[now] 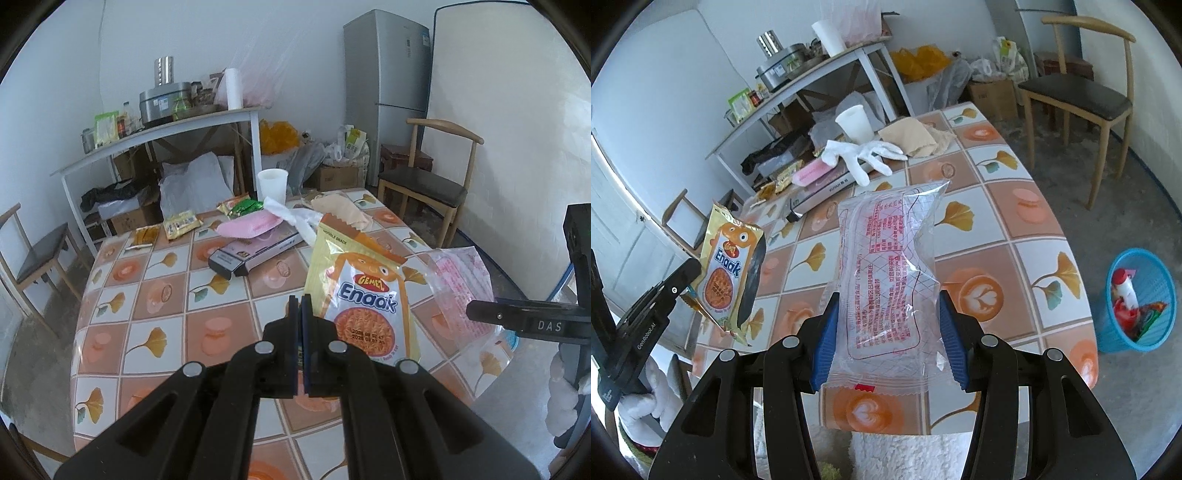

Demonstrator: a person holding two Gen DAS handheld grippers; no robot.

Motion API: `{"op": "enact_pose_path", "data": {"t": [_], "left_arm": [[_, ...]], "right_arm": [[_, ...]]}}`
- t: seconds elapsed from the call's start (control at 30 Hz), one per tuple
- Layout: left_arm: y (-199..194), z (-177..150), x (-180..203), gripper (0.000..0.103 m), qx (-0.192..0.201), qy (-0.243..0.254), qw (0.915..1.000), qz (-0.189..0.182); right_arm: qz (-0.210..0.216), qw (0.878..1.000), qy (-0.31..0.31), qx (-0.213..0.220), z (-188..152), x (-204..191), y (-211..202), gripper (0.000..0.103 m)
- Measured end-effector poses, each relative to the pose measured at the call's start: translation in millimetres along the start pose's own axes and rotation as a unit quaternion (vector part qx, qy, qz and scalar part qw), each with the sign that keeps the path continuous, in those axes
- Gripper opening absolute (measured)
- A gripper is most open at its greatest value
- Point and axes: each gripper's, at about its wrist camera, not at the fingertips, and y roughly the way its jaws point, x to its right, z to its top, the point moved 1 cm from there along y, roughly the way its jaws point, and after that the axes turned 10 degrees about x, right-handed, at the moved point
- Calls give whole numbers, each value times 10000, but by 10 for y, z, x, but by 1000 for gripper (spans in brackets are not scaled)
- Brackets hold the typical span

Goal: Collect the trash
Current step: 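Lift the clear bag and Enaak pack off the table toward the wastebasket, then open both tools over the wastebasket to drop the bag and pack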

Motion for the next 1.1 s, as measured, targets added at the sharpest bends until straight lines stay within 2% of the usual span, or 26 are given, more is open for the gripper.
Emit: {"op": "enact_pose_path", "data": {"t": [0.17, 0.3, 0.43, 0.57, 0.67, 0.9, 1.03, 1.1], "left_arm": [[-27, 87, 135, 1, 91, 57, 9996, -250], [51, 186, 352, 1, 73, 97, 9977, -665], [205, 301, 687, 1, -27, 208, 9928, -1180], [396, 411, 1118, 1, -226, 308, 9831, -1792], [618, 479, 1574, 1, -472, 414, 9712, -2297], [1254, 469, 2674, 1, -1236, 821, 9393, -3092], [1747, 264, 3366, 1, -1899, 1085, 9177, -3316], [2017, 118, 3679, 1, -2243, 1219, 9089, -3298]], "right_arm": [[42, 9996, 260, 143, 29, 151, -161, 48], [-50, 9980, 523, 363, 33, 340, -355, 48], [-353, 9917, 986, 748, 11, 741, -656, 48], [-842, 9759, 1705, 1074, -84, 1354, -963, 48], [-1268, 9580, 2267, 1216, -219, 1856, -1176, 48], [-1896, 9164, 3283, 1283, -597, 2823, -1391, 48], [-1993, 9031, 3629, 1144, -744, 3216, -1273, 49], [-1980, 9006, 3719, 1064, -757, 3359, -1192, 49]]}}
